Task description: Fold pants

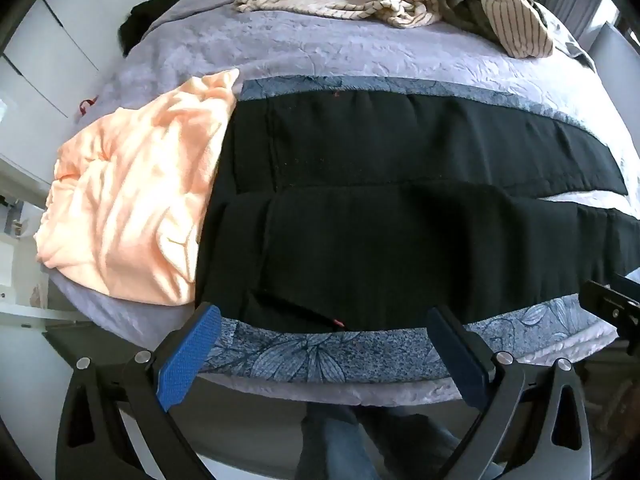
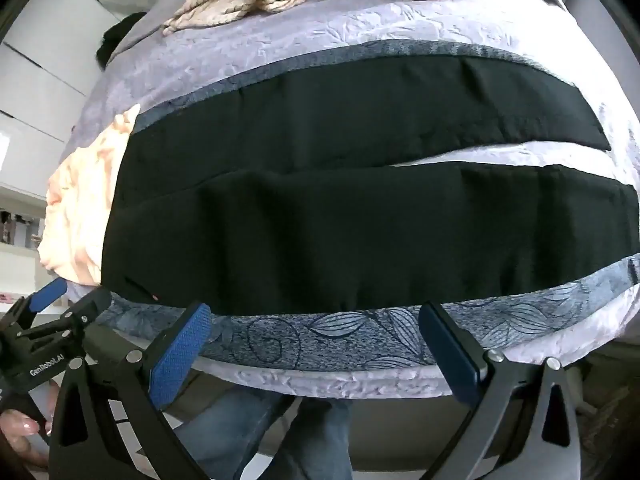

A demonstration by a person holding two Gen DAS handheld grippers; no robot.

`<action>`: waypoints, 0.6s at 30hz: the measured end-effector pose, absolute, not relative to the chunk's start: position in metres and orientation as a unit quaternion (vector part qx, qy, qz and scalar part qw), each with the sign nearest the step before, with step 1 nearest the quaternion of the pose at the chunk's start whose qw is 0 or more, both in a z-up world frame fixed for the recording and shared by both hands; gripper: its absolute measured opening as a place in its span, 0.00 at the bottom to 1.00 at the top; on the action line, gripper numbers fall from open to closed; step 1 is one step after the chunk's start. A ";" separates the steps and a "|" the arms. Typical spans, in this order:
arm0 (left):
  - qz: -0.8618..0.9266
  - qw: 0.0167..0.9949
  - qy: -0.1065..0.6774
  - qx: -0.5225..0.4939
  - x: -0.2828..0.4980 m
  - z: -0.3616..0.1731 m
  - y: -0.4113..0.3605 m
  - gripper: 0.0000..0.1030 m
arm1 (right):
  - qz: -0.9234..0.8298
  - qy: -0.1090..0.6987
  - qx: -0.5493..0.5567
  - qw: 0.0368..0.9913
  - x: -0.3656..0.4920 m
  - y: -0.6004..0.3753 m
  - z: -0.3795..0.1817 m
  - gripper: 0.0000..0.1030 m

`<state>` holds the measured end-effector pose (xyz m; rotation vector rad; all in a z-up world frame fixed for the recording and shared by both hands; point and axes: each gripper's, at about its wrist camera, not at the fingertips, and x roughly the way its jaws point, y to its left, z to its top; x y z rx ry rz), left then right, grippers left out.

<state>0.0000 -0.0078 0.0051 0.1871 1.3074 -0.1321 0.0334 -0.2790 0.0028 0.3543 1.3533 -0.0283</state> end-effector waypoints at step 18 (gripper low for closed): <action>-0.061 0.809 0.577 0.091 -0.006 0.026 -0.019 1.00 | -0.037 0.602 0.147 0.784 0.025 -0.286 0.024 1.00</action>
